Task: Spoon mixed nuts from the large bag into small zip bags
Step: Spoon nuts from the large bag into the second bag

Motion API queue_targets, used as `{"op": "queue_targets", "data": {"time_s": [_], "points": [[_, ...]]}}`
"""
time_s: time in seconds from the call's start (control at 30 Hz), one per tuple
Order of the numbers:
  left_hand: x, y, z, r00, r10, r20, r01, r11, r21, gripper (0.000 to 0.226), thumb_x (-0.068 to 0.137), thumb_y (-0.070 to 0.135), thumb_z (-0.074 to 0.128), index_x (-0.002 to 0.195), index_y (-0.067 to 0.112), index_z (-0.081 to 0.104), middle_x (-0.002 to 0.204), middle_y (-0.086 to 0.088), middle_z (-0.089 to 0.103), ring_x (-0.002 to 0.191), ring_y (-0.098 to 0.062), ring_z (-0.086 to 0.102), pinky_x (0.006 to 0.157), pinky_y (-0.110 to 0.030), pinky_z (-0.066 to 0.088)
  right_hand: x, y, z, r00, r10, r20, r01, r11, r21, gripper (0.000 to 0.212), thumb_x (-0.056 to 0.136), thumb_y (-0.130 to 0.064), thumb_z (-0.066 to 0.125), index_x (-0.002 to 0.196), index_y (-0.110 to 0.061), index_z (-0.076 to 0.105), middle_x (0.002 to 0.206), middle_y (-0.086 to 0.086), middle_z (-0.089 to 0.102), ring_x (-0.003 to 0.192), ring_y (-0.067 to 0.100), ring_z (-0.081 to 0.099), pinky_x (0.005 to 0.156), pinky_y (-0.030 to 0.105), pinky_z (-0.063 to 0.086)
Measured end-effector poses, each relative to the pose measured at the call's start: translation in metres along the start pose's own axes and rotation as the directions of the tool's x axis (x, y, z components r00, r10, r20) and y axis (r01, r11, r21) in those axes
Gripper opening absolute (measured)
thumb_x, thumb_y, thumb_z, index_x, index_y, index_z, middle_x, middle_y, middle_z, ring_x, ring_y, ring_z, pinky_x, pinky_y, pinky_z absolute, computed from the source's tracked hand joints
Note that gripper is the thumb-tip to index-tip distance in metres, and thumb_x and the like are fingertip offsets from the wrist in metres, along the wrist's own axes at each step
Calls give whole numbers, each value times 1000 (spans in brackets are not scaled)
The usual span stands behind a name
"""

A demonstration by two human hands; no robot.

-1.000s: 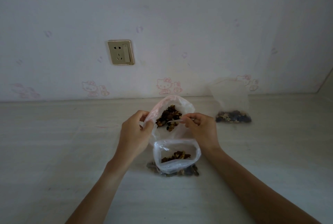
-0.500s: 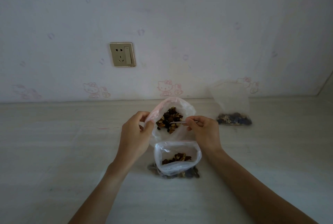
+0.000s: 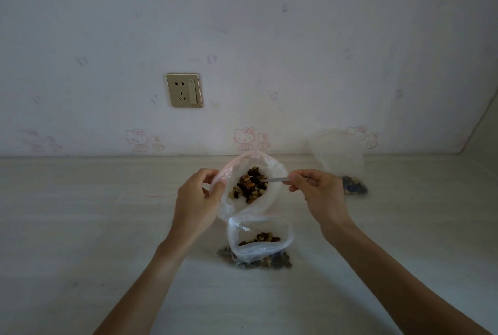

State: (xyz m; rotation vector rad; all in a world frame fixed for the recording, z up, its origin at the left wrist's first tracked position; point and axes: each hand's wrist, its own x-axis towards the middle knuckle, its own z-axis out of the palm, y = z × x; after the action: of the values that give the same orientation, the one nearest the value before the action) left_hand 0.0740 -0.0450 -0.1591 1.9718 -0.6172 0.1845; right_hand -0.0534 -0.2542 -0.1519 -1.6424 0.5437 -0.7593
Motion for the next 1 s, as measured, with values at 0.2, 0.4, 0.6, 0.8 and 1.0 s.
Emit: {"op": "queue_targets", "data": {"time_s": [0.2,0.4,0.6,0.8,1.0], "points": [[-7,7,-20,999,-10,-41,15,992,123,38,94,47,69,122,22,67,116,10,65,93,-3,65,82,-31,57,-14,-29,-26,998,-29,59,27,999,25,10,93,-24,74,85,-23,79,77,-1,79,72,13,68,70,30,45],[-42,21,-30,992,112,-52,-101,979,180,11,93,40,71,96,30,67,84,14,67,72,-2,65,66,-26,54,-43,-34,-53,990,-44,134,45,999,-7,7,92,-21,75,87,-18,79,80,1,80,74,13,73,64,30,45],[-70,18,-20,983,-60,171,8,957,291,40,92,69,55,83,33,69,72,17,69,66,2,65,61,-24,52,-69,-26,-72,979,-93,184,115,987,-112,12,92,-16,75,84,-24,79,74,-3,78,61,4,67,58,12,46],[-71,24,-17,966,-122,228,105,991,88,16,97,34,69,84,26,73,69,5,74,58,-7,70,60,-25,53,-85,-31,-75,762,-555,333,647,636,-419,8,93,-18,71,93,-18,79,81,-20,73,68,11,66,62,35,55],[-76,22,-21,948,-185,257,202,979,-41,12,100,26,66,92,20,73,74,-1,76,61,-9,71,51,-10,44,-90,-37,-77,295,-762,577,908,35,-417,14,97,-14,69,98,-3,78,88,7,75,77,20,68,64,36,55]]}}
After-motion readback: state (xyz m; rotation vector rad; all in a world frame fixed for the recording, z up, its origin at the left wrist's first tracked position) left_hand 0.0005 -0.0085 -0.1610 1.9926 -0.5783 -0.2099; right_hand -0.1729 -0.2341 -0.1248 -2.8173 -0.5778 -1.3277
